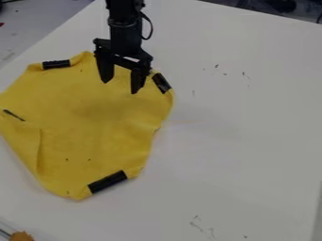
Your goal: Drag cloth to the bottom left edge of the table
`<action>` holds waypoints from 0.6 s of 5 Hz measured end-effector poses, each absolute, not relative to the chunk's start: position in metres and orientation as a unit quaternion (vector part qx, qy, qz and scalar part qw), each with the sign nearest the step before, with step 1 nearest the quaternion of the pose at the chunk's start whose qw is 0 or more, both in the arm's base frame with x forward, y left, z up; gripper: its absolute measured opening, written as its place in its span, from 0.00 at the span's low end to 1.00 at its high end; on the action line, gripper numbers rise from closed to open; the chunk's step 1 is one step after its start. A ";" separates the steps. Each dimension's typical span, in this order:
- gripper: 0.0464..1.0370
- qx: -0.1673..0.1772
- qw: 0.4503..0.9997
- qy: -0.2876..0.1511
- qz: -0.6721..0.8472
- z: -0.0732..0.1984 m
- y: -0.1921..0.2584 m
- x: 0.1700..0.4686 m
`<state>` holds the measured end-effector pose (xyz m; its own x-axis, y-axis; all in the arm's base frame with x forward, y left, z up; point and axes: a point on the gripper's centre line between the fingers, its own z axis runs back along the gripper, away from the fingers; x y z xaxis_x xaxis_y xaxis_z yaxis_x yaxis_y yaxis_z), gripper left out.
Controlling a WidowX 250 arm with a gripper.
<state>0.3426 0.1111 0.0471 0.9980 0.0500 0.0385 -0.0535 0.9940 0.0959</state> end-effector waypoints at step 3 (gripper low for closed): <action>0.96 0.056 0.988 -0.028 0.142 0.023 0.178 0.280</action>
<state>0.2805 0.1782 0.0230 0.9582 0.2771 0.0708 -0.2833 0.9535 0.1033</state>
